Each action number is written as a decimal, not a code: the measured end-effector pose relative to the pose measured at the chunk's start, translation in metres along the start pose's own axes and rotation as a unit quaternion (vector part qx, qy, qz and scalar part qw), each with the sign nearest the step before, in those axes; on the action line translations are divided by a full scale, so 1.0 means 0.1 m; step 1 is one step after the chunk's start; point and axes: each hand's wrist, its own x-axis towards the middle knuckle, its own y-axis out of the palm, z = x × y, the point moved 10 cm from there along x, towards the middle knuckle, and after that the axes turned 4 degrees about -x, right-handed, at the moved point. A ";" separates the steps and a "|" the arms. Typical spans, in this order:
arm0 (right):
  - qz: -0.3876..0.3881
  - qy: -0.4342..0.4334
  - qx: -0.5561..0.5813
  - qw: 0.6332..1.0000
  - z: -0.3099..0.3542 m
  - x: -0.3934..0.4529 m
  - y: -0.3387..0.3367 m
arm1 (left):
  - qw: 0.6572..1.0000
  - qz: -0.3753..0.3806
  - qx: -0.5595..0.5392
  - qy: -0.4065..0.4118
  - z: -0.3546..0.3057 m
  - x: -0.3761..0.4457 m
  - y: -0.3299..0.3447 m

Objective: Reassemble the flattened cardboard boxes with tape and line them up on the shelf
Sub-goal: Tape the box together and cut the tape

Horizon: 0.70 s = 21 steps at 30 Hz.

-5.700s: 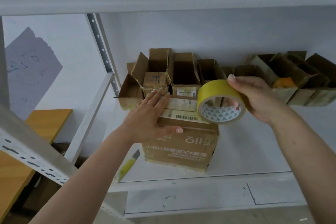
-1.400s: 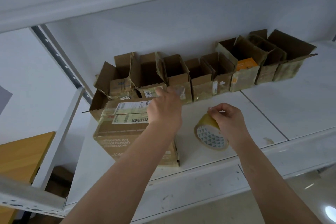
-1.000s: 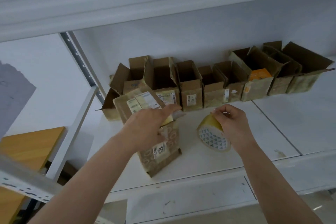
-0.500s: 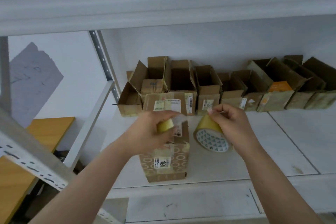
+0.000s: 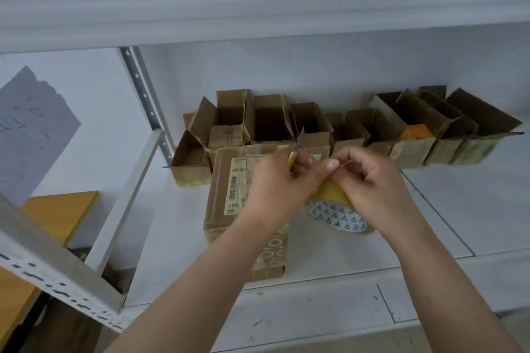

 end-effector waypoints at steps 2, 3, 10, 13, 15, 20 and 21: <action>0.008 -0.002 0.012 1.000 0.01 -0.03 0.01 | 0.999 -0.029 -0.005 0.023 -0.04 -0.02 -0.03; 0.017 0.000 0.040 0.999 0.00 -0.04 0.02 | 0.999 -0.033 0.001 0.031 -0.06 -0.03 -0.03; 0.141 0.036 0.224 0.964 -0.02 -0.09 0.06 | 0.993 -0.111 0.038 0.033 0.02 -0.16 -0.43; 0.164 0.029 0.209 0.964 0.02 -0.08 0.10 | 0.988 -0.141 0.060 0.038 0.06 -0.28 -0.56; 0.185 0.031 0.193 0.963 0.04 -0.08 0.11 | 0.982 -0.177 0.055 0.033 0.12 -0.38 -0.76; 0.136 0.025 0.070 0.988 -0.16 0.00 -0.08 | 0.959 -0.271 0.077 -0.031 0.47 -0.69 -1.48; 0.147 0.027 0.051 0.987 -0.20 -0.01 -0.01 | 0.958 -0.271 0.089 -0.041 0.53 -0.75 -1.51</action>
